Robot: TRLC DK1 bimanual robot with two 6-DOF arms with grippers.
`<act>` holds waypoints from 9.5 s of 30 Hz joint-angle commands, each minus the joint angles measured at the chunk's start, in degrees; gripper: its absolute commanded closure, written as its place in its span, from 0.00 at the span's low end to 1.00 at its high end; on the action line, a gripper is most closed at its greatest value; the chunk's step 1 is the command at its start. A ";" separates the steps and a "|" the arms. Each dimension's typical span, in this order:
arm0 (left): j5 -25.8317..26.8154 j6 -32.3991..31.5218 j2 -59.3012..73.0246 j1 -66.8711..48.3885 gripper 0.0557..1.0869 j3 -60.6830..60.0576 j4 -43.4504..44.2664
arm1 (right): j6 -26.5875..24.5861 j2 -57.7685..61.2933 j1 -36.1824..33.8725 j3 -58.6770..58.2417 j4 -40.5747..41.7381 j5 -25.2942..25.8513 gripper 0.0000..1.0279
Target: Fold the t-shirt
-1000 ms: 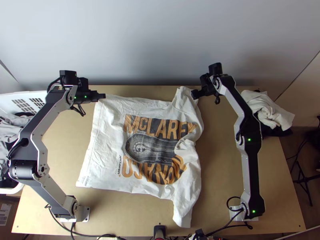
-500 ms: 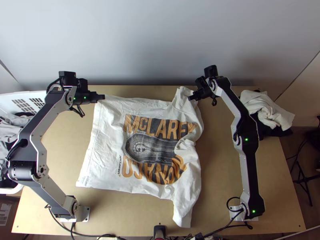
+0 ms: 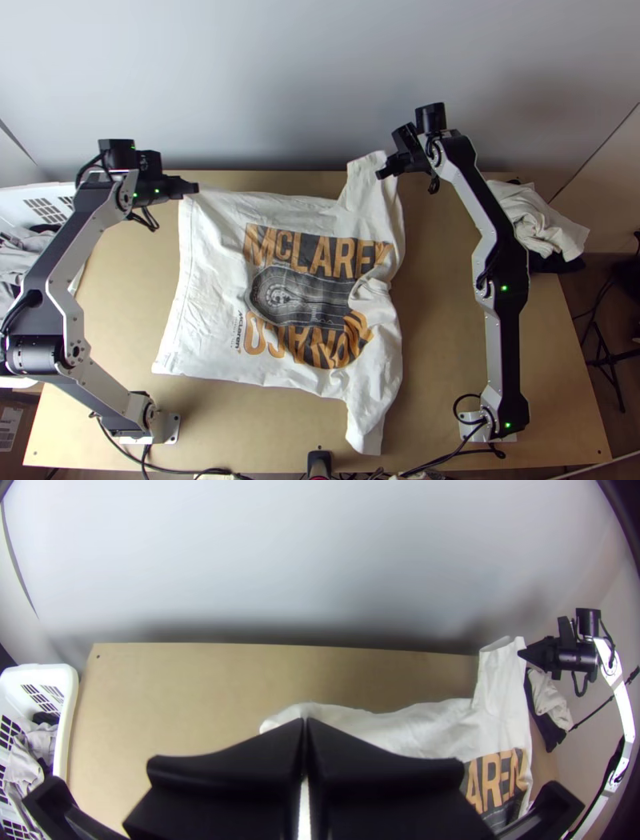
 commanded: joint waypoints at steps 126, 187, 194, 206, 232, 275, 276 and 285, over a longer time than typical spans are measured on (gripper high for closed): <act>5.14 -4.59 -37.96 -1.05 0.05 -33.37 3.08 | 2.70 -60.49 10.37 -80.17 -26.75 -16.90 0.97; 5.32 -3.19 -42.09 0.10 0.05 -34.42 -0.44 | 4.19 -45.90 18.19 -82.55 -10.40 -8.99 0.06; 5.32 -3.19 -41.91 0.19 0.05 -33.81 -0.44 | 4.37 -46.51 18.63 -83.16 -10.40 -8.90 0.49; 5.32 -3.19 -41.65 0.36 0.05 -34.25 0.00 | 2.35 -55.39 18.54 -87.47 -19.19 -8.90 0.97; -0.92 -0.37 -10.27 2.73 0.05 -16.93 12.22 | 1.56 -63.47 6.94 -71.56 -30.71 -11.27 0.03; -5.58 2.97 31.74 3.00 0.28 21.30 -0.18 | 4.90 -62.07 -0.62 -66.29 -31.85 -13.20 0.03; -5.49 3.23 31.74 3.00 0.28 21.39 -0.18 | 4.90 -62.07 -0.62 -66.29 -31.85 -13.20 0.03; -4.44 4.46 32.26 3.26 0.72 21.39 0.53 | 4.90 -62.07 -0.97 -66.02 -32.82 -13.20 0.04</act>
